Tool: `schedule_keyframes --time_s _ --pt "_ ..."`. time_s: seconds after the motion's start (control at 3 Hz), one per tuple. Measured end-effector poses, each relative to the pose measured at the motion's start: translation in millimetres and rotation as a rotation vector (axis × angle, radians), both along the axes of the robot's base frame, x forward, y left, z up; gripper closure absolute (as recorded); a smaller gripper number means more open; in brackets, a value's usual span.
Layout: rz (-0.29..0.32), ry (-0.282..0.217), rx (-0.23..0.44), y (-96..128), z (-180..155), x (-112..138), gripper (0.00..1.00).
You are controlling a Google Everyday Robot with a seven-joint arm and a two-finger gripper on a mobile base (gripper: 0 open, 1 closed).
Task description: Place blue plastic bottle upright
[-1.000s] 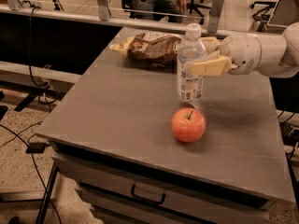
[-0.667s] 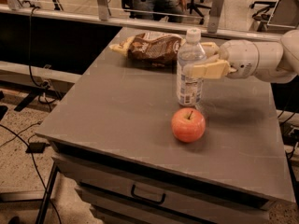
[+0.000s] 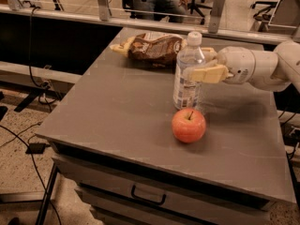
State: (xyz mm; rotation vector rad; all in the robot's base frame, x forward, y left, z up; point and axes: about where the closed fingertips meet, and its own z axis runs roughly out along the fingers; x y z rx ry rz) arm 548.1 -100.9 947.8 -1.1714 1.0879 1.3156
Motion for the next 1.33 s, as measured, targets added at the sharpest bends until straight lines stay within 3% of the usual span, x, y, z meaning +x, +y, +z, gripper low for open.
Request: schedule_keyframes --time_s 0.33,0.67,1.33 --pt "0.003 -0.001 0.000 2.6 1.0 0.1 0.07" --pt "0.005 -0.002 0.000 4.5 1.7 0.2 0.00" --pt "0.007 -0.020 -0.024 3.9 6.9 -0.2 0.00"
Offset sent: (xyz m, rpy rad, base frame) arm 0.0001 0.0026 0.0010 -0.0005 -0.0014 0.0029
